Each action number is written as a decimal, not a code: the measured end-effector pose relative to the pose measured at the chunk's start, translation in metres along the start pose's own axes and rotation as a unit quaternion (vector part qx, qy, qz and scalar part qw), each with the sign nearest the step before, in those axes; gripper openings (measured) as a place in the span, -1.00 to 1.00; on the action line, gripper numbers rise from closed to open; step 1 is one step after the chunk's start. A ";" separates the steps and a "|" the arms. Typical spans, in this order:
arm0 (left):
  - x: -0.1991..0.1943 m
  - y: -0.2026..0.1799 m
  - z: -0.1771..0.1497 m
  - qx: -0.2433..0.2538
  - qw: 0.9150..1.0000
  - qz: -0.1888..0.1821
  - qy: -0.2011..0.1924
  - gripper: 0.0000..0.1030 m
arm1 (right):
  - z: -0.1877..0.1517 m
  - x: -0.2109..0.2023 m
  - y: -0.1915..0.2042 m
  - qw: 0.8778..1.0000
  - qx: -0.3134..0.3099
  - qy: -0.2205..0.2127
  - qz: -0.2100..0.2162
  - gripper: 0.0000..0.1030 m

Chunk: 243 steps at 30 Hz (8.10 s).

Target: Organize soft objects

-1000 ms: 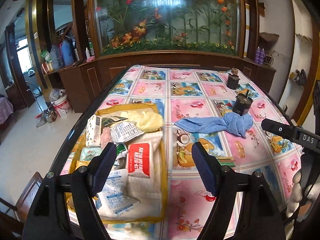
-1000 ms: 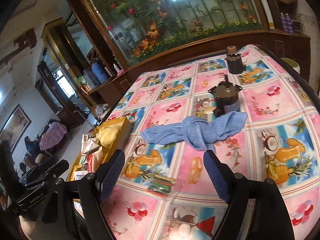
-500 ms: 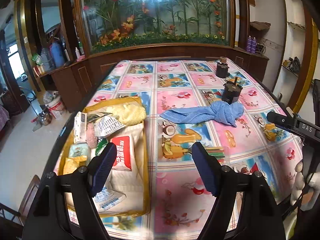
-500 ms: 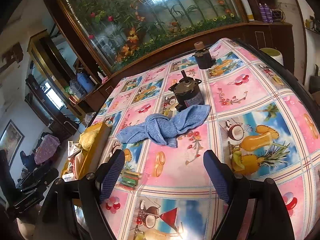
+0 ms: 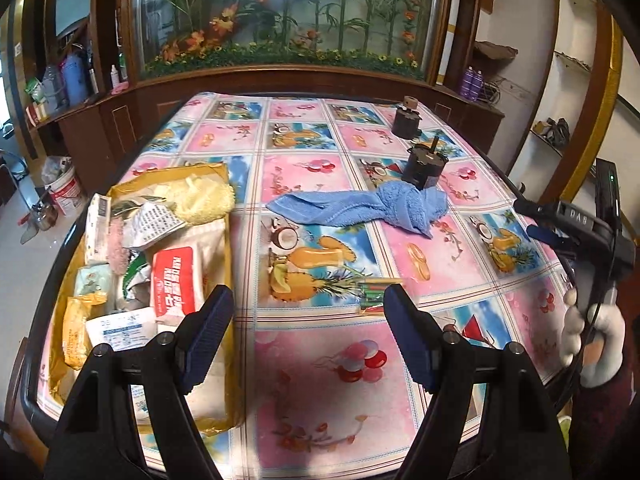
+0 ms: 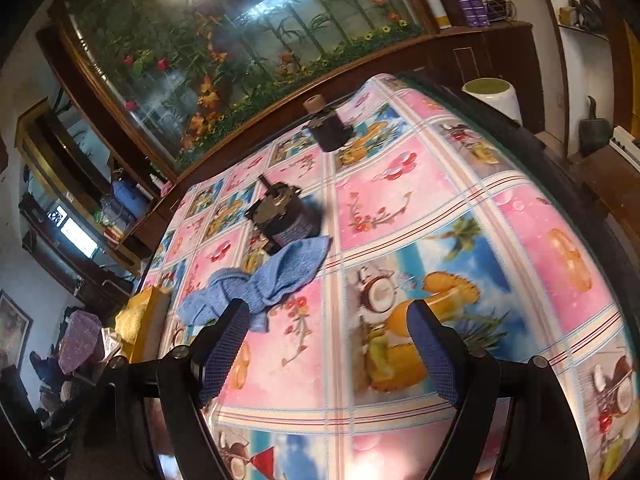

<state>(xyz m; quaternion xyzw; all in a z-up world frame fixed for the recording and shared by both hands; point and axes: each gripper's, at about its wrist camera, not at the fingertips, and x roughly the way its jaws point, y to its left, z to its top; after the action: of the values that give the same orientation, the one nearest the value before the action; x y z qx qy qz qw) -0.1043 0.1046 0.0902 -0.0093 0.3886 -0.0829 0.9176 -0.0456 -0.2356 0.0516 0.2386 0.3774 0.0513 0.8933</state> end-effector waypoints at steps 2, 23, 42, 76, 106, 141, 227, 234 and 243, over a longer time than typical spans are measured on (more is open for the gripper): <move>0.004 0.001 0.001 -0.004 1.000 -0.008 0.003 0.50 | 0.006 0.000 -0.015 1.000 0.008 0.004 -0.023 0.61; 0.081 -0.037 -0.014 0.005 0.991 -0.084 0.109 0.50 | -0.021 0.056 0.023 0.996 -0.050 0.077 0.009 0.62; 0.055 0.024 0.049 -0.036 0.997 -0.065 0.034 0.53 | -0.103 0.107 0.194 0.888 -0.422 0.178 0.042 -0.57; 0.147 -0.092 0.047 0.143 0.973 -0.155 0.092 0.12 | -0.025 0.066 0.034 0.978 -0.177 0.111 0.021 -0.78; -0.007 0.161 -0.023 -0.123 0.992 0.010 -0.001 0.31 | -0.072 0.017 0.268 0.933 -0.307 0.092 0.162 -0.86; -0.199 0.089 -0.028 -0.078 0.905 0.305 -0.285 1.00 | -0.104 0.049 0.269 0.932 -0.271 0.098 0.220 0.37; -0.034 0.071 -0.035 -0.102 0.972 0.199 -0.074 1.00 | -0.184 0.018 0.248 0.916 -0.389 0.065 0.070 0.68; -0.031 0.078 -0.036 -0.110 0.972 0.195 -0.068 1.00 | -0.188 0.022 0.253 0.912 -0.397 0.071 0.069 0.68; -0.025 0.094 -0.039 -0.133 0.969 0.198 -0.059 1.00 | -0.191 0.026 0.262 0.907 -0.408 0.074 0.073 0.69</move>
<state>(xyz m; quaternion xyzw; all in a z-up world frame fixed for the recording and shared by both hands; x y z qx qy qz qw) -0.1358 0.2036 0.0734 -0.0589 0.3357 0.1540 0.9274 -0.1372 0.0766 0.0416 -0.1245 0.3698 0.2839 0.8759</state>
